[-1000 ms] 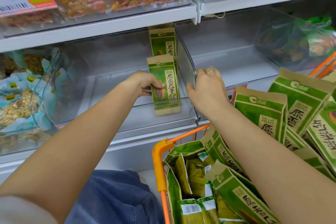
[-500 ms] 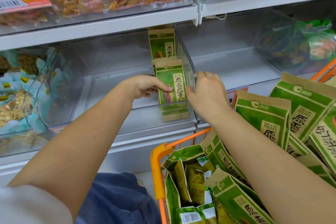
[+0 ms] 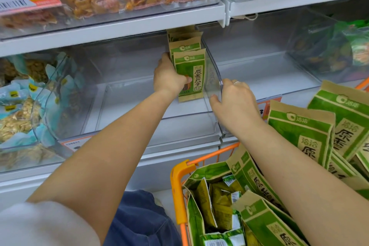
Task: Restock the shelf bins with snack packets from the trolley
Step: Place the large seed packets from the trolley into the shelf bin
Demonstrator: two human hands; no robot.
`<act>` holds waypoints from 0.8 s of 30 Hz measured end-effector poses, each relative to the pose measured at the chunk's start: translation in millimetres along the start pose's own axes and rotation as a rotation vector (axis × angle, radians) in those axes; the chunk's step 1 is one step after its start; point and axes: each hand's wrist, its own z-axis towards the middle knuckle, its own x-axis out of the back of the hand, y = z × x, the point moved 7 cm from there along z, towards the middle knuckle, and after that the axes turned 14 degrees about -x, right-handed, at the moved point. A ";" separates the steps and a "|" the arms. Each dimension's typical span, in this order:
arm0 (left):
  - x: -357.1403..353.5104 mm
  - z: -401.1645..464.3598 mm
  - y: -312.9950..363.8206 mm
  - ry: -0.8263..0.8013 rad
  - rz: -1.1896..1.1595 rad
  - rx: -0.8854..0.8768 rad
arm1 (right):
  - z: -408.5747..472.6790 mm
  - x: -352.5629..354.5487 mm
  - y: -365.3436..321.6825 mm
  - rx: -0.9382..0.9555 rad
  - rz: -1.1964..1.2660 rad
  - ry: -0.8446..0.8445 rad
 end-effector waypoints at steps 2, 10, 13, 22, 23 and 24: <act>-5.9 -1.2 -1.5 -0.045 0.022 0.011 | -0.1 0.5 -0.5 0.002 -0.001 0.002; -22.4 -14.5 -17.0 -0.272 0.096 0.024 | -1.7 2.0 0.0 0.008 -0.010 -0.006; -21.4 -14.5 -15.0 -0.203 -0.074 0.060 | -2.1 2.4 -0.2 0.011 -0.005 -0.006; -15.3 -13.7 -6.2 -0.128 -0.051 0.046 | -3.0 3.2 -0.1 0.014 0.020 -0.017; -14.8 -13.5 -6.2 -0.129 -0.045 0.045 | -3.0 3.2 0.0 0.014 0.022 -0.017; -13.1 -13.4 -6.3 -0.114 -0.052 0.039 | -3.0 3.2 -0.1 0.014 0.022 -0.017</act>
